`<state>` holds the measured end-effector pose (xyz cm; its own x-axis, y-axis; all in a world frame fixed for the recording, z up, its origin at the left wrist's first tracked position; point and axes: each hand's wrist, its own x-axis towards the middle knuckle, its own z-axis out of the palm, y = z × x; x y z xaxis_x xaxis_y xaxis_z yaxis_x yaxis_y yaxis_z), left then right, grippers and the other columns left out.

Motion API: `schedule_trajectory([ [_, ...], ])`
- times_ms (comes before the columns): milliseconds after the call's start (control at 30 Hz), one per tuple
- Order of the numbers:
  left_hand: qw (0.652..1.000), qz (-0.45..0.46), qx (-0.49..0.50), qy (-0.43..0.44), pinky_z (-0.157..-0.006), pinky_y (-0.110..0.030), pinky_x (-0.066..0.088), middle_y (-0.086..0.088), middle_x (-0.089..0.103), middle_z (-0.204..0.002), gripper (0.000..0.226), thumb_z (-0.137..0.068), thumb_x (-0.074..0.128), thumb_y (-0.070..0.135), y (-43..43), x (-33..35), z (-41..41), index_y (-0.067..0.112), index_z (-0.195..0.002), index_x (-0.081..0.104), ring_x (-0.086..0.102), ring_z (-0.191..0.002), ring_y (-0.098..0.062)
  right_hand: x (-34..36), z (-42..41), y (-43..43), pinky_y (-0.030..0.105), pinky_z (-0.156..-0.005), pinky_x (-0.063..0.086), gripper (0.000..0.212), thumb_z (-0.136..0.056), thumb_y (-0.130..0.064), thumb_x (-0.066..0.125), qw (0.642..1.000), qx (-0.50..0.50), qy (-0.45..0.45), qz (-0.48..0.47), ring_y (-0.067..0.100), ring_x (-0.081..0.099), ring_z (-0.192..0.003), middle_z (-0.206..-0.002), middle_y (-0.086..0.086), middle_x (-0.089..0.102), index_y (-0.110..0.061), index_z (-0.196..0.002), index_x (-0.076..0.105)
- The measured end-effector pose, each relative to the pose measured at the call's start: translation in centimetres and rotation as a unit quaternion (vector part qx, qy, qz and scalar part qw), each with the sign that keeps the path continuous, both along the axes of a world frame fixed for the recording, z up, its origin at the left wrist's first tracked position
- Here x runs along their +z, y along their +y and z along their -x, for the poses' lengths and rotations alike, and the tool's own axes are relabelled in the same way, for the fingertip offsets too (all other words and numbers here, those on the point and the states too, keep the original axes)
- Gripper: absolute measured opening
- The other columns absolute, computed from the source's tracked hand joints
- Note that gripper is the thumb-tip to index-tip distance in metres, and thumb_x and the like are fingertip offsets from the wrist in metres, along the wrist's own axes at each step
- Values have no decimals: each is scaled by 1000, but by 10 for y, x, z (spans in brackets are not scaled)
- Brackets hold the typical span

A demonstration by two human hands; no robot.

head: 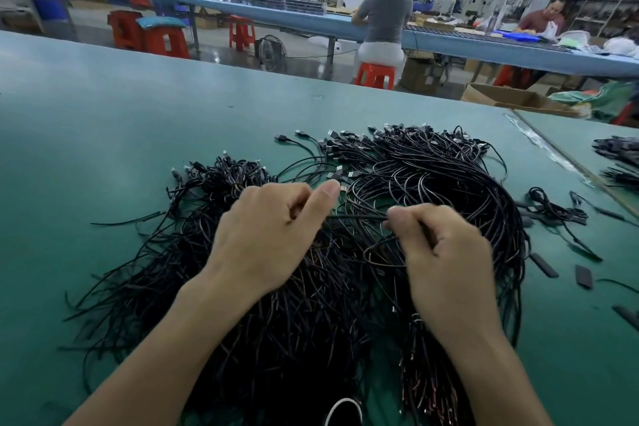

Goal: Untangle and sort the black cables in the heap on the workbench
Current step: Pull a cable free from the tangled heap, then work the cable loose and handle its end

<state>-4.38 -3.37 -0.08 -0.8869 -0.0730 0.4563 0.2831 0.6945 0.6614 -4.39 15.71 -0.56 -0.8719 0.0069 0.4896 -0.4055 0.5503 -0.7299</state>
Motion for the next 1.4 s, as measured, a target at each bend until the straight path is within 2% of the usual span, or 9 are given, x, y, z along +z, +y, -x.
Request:
schedule_trajectory([
  [167, 990, -40, -64, -121, -51, -21, 37, 11, 37, -39, 68, -88, 44, 68, -2, 6, 0, 10, -54, 54, 31, -35, -8, -3, 10, 25, 11, -45, 32, 28, -98, -41, 54, 995, -86, -9, 47, -1, 48, -47, -51, -13, 46, -26, -81, 70],
  [300, 812, -181, -420, -363, -44, -18, 25, 3, 33, -48, 56, -100, 43, 55, 2, 16, -13, 23, -55, 52, 24, -41, -10, -3, 11, 20, 16, -42, 34, 28, -97, -42, 56, 992, -50, -22, 111, 5, 40, -46, -61, 5, 60, -27, -76, 69],
  [467, 636, -463, -520, -332, -38, -13, 22, 8, 22, -52, 37, -95, 57, 46, 15, 24, -21, 22, -67, 61, 19, -42, -4, -12, 5, -4, 33, -42, 29, 31, -92, -42, 60, 989, 77, -123, 42, 11, 37, -47, -49, 2, 52, -27, -65, 67],
  [700, 731, -637, -207, -129, -35, -14, 32, 7, 43, -57, 30, -104, 43, 23, 14, 7, 8, 7, -101, 69, 35, -44, -2, -6, -8, -16, 20, -43, 29, 21, -100, -31, 56, 940, 263, -192, -103, 4, 36, -44, -50, -12, 47, -28, -84, 69],
  [867, 883, -429, -164, -99, -58, -22, 54, -5, 70, -74, 36, -107, 38, 19, 17, -6, 7, 6, -97, 70, 65, -64, -13, 8, -13, -13, 26, -43, 35, 21, -96, -33, 62, 957, 247, -133, -72, 7, 41, -45, -54, -8, 54, -23, -81, 72],
  [967, 915, -268, -228, -197, -45, -21, 48, -6, 69, -63, 42, -106, 39, 28, 20, -1, -3, 7, -85, 69, 62, -49, -13, 16, -11, -4, 15, -44, 34, 27, -88, -42, 65, 978, 196, -74, 15, 0, 43, -44, -52, -12, 56, -22, -71, 70],
  [1167, 807, -335, -343, -345, -32, -13, 21, 6, 34, -36, 71, -99, 33, 64, 28, 10, -17, 17, -52, 61, 24, -28, -5, 18, -8, 1, 20, -47, 40, 27, -76, -47, 70, 968, 186, -60, 157, 7, 47, -52, -58, 1, 61, -20, -75, 72],
  [1300, 653, -547, -419, -314, -29, -12, 26, 8, 39, -41, 50, -97, 43, 39, 22, 16, -13, 11, -64, 67, 32, -30, 0, 11, -7, -3, 25, -44, 33, 24, -90, -45, 56, 965, 199, -130, 112, 8, 45, -47, -54, -6, 53, -29, -76, 69],
  [1400, 621, -648, -383, -218, -43, -14, 47, 3, 62, -60, 43, -98, 48, 36, 20, 16, -8, 8, -87, 78, 56, -47, -3, 7, -9, -8, 27, -45, 39, 33, -101, -37, 48, 959, 209, -192, -17, 6, 50, -47, -56, -7, 58, -41, -75, 67],
])
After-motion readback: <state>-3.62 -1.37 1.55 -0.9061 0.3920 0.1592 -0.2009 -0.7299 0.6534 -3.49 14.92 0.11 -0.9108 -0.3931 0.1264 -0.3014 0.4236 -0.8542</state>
